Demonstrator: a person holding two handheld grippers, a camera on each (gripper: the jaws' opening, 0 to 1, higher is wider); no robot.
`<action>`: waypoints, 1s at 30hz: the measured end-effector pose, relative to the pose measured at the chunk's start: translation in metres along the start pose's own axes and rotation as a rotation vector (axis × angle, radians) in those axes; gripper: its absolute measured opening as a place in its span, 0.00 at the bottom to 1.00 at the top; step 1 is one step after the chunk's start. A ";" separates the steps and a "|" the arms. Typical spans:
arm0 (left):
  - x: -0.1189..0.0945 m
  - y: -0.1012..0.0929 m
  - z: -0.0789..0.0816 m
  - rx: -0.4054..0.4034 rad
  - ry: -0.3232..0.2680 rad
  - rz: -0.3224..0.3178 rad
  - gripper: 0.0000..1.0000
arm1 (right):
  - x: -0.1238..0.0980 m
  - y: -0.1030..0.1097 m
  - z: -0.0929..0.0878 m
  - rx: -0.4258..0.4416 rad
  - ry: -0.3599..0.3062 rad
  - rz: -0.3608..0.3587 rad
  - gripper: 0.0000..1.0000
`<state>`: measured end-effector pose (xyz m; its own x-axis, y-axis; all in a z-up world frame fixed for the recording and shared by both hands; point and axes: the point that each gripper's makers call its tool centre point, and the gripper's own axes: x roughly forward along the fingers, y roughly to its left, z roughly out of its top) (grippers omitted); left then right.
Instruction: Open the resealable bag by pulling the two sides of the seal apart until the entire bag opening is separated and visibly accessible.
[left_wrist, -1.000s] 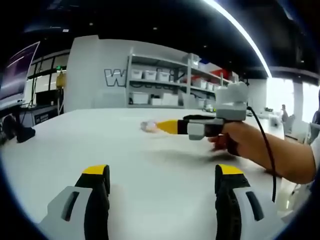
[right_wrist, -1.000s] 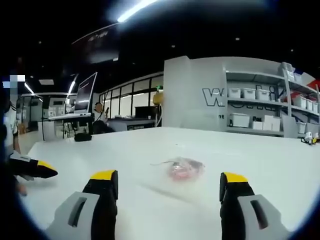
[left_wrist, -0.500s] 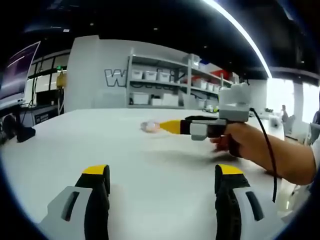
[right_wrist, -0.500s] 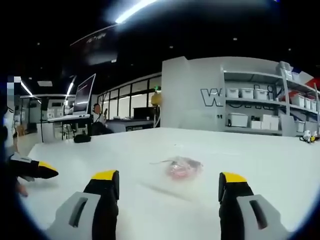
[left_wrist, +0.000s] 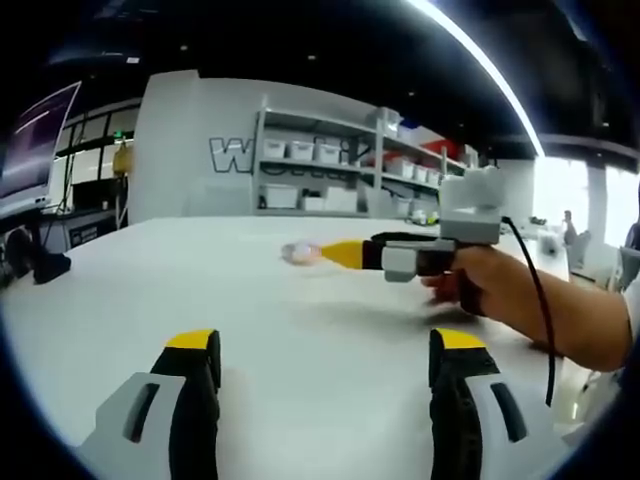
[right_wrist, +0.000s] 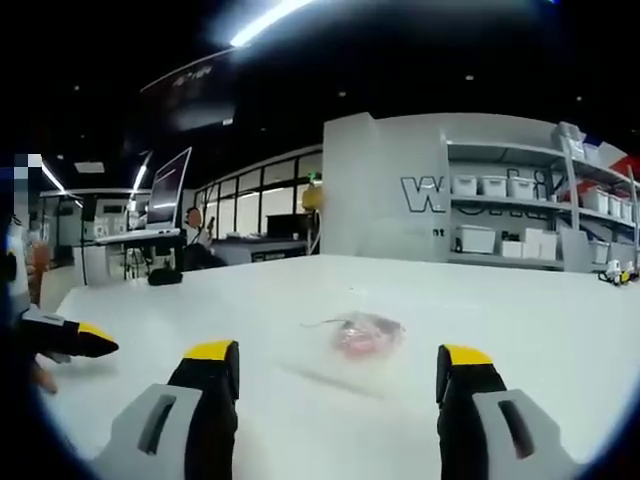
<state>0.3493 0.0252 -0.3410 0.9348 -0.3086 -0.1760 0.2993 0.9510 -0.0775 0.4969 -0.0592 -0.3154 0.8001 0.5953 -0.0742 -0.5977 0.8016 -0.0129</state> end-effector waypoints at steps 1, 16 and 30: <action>0.000 0.000 0.000 0.000 -0.001 0.001 0.85 | -0.001 0.000 0.000 0.001 0.000 0.001 0.82; 0.000 0.002 0.002 -0.008 -0.009 0.007 0.84 | -0.010 0.003 0.002 0.005 -0.012 -0.006 0.81; -0.002 0.005 0.003 -0.014 -0.019 0.029 0.84 | -0.023 0.002 0.004 0.027 -0.034 -0.015 0.80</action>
<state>0.3496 0.0308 -0.3385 0.9467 -0.2801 -0.1593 0.2693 0.9592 -0.0860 0.4772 -0.0715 -0.3093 0.8103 0.5847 -0.0407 -0.5847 0.8112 0.0129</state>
